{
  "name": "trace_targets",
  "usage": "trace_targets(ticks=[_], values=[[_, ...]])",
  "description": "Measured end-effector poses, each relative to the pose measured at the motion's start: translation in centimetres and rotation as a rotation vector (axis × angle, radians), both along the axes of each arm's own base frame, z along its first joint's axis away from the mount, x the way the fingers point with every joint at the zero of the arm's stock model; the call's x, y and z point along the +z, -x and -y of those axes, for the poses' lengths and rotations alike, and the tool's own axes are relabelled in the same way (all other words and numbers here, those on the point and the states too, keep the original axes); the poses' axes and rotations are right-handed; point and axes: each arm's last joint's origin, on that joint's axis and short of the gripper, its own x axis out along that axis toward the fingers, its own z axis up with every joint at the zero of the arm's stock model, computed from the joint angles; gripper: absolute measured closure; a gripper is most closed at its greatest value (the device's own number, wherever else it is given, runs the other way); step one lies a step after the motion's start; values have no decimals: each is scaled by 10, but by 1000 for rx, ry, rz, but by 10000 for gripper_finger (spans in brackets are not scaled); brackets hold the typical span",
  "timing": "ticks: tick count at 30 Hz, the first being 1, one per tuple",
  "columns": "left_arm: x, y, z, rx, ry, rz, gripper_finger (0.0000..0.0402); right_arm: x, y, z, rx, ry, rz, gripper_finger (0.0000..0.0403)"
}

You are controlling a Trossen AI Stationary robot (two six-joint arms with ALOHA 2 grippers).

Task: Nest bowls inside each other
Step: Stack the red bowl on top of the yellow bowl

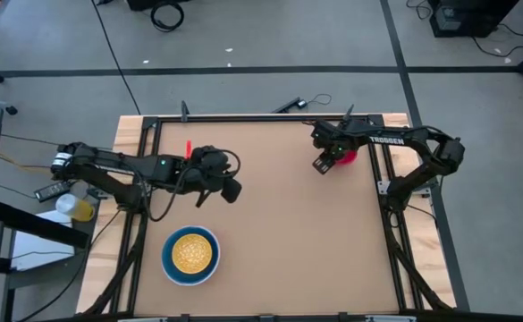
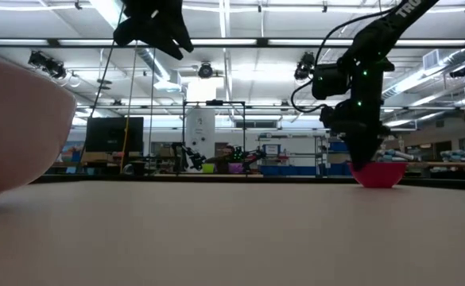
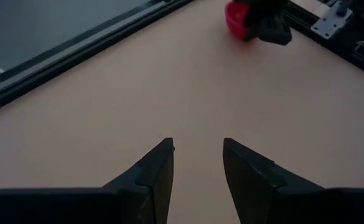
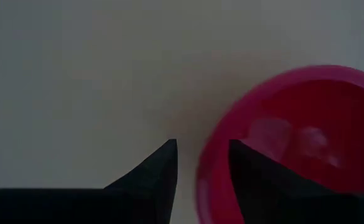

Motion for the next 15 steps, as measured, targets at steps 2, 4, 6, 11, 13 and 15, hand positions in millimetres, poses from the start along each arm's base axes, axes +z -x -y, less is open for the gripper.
trace_targets(ticks=[2, 4, 6, 11, 13, 15], values=[[0, 0, 0, -6, 7, 1, 260, 0, -1, 0, 4, -12, 20, 275], [0, 0, 0, -13, 15, 0, 260, 0, -2, 1, 5, -10, 29, 310], [2, 3, 1, -40, 21, -16, 260, 0, -2, 1, 7, -14, 43, 357], [15, 21, 0, -79, 39, 0, 260, 1, -15, -13, 47, -49, 108, 374], [21, 30, 0, -86, 41, 20, 260, 4, -24, -25, 70, -66, 139, 372], [27, 38, -1, -86, 41, 42, 260, 9, -36, -39, 100, -76, 176, 378]])
